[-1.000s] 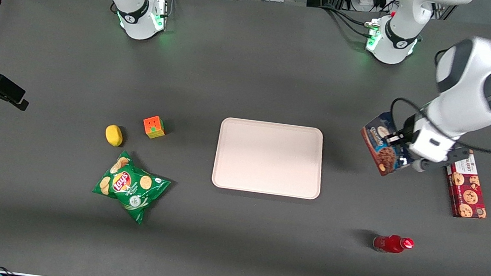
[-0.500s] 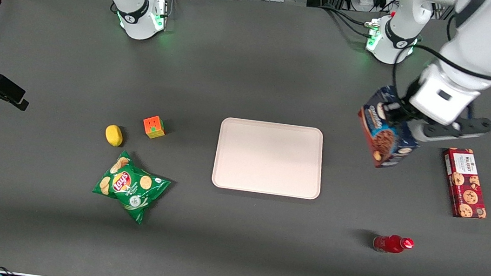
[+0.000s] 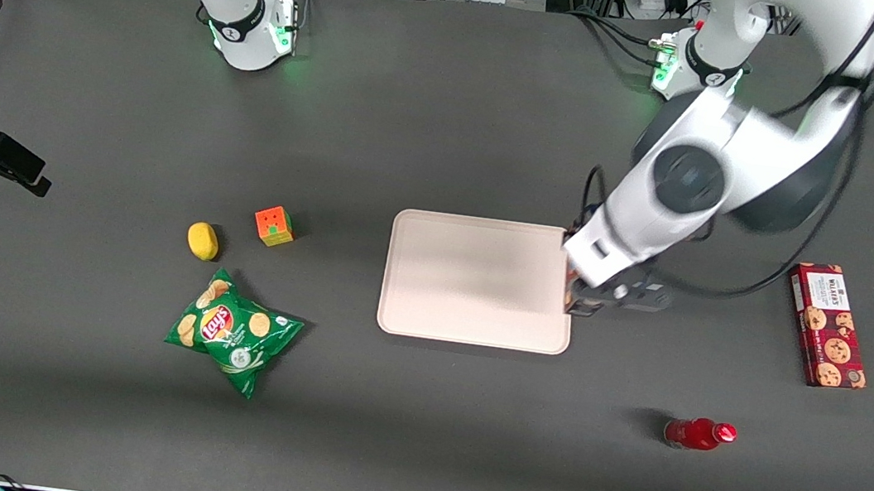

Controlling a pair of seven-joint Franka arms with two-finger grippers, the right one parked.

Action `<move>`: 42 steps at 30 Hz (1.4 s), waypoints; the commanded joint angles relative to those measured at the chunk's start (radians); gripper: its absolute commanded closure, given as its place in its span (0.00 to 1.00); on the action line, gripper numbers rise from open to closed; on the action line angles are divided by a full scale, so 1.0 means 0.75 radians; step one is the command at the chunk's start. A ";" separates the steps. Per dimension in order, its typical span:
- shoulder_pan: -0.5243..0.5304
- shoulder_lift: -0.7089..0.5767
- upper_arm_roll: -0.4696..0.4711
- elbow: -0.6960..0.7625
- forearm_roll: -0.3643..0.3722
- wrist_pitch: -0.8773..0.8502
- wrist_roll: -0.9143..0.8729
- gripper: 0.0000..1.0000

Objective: Place cookie box on tray

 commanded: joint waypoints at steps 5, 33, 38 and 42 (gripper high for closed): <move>-0.002 0.143 -0.026 -0.064 0.065 0.158 0.029 0.86; 0.004 0.237 -0.012 -0.185 0.104 0.396 0.012 0.00; 0.010 0.231 -0.012 -0.162 0.102 0.367 0.021 0.00; 0.024 0.192 -0.010 -0.121 0.102 0.316 0.021 0.00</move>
